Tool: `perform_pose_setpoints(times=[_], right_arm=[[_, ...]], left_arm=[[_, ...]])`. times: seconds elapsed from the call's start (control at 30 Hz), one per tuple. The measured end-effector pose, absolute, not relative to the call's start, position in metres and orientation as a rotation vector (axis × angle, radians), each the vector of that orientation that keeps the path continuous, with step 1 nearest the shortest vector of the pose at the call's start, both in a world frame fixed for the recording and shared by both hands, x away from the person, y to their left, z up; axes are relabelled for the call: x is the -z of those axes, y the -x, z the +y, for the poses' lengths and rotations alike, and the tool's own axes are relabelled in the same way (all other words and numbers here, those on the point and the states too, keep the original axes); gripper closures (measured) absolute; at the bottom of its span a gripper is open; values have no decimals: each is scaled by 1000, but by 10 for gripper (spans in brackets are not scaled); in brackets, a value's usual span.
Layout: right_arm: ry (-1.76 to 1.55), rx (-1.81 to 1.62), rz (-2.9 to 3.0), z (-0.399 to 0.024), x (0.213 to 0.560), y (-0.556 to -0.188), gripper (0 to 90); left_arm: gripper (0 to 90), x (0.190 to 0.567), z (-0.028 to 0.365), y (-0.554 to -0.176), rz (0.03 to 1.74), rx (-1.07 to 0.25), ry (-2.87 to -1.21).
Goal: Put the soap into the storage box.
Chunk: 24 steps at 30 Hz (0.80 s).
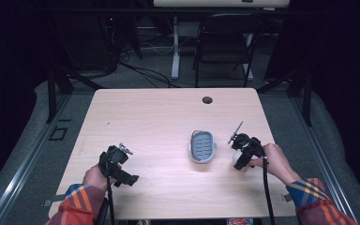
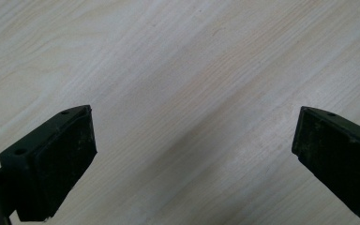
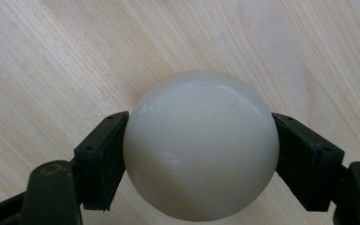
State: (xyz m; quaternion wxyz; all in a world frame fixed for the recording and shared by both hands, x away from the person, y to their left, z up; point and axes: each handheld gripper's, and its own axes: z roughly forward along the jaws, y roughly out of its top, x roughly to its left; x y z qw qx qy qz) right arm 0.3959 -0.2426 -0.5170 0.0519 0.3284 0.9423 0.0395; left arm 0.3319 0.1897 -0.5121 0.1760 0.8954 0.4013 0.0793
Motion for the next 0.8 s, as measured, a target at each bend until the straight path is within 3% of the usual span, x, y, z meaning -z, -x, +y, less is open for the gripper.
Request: perform_pose_setpoints(times=[0.8], right_arm=[[-945,-161,2899,-216,509,-406,241]], left_arm=[[1,513,190,-332,1140,-227,-2537]])
